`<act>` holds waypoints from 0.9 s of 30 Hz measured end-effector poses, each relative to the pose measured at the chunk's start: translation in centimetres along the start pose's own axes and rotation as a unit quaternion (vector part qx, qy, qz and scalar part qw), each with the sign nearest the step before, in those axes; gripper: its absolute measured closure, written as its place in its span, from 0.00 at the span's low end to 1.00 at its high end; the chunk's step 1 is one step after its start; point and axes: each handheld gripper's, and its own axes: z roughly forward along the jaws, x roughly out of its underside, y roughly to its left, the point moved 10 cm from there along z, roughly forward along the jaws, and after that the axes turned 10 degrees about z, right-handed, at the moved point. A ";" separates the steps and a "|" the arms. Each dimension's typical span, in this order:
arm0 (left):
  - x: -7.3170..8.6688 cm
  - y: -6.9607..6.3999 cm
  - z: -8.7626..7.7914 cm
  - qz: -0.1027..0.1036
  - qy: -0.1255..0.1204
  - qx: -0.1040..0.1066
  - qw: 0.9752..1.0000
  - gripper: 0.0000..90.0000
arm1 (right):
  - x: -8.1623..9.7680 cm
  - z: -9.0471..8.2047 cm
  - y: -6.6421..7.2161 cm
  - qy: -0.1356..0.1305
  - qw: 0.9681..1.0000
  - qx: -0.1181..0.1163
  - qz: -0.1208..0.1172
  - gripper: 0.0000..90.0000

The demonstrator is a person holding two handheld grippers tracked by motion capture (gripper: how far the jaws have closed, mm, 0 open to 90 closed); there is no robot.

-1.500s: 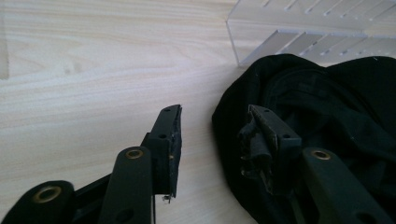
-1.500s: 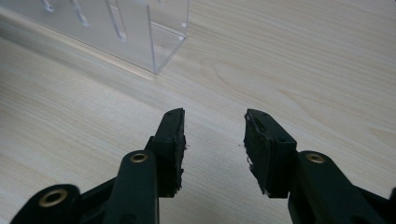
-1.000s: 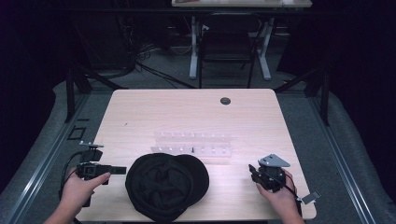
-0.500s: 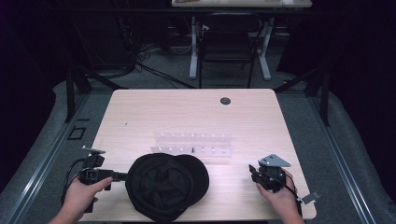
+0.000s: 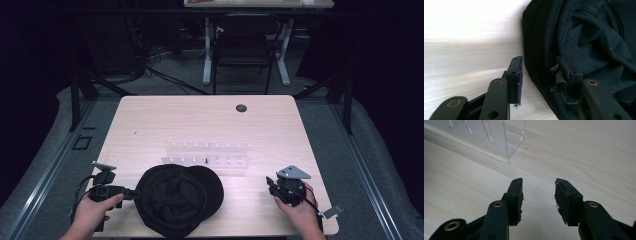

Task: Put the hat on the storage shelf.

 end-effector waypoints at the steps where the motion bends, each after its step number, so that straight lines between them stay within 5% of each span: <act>1: 0.0 0.0 0.1 -0.001 0.000 0.000 1.000 0.68 | 0.0 0.0 0.0 0.002 1.000 0.001 0.001 0.64; 10: 0.5 0.6 0.9 -0.016 0.002 0.010 1.000 0.71 | 0.1 0.1 0.0 0.003 1.000 -0.004 0.004 0.63; 27: 0.6 0.3 1.3 -0.018 0.018 -0.004 1.000 0.79 | 0.2 0.1 -0.1 0.008 1.000 -0.005 0.003 0.61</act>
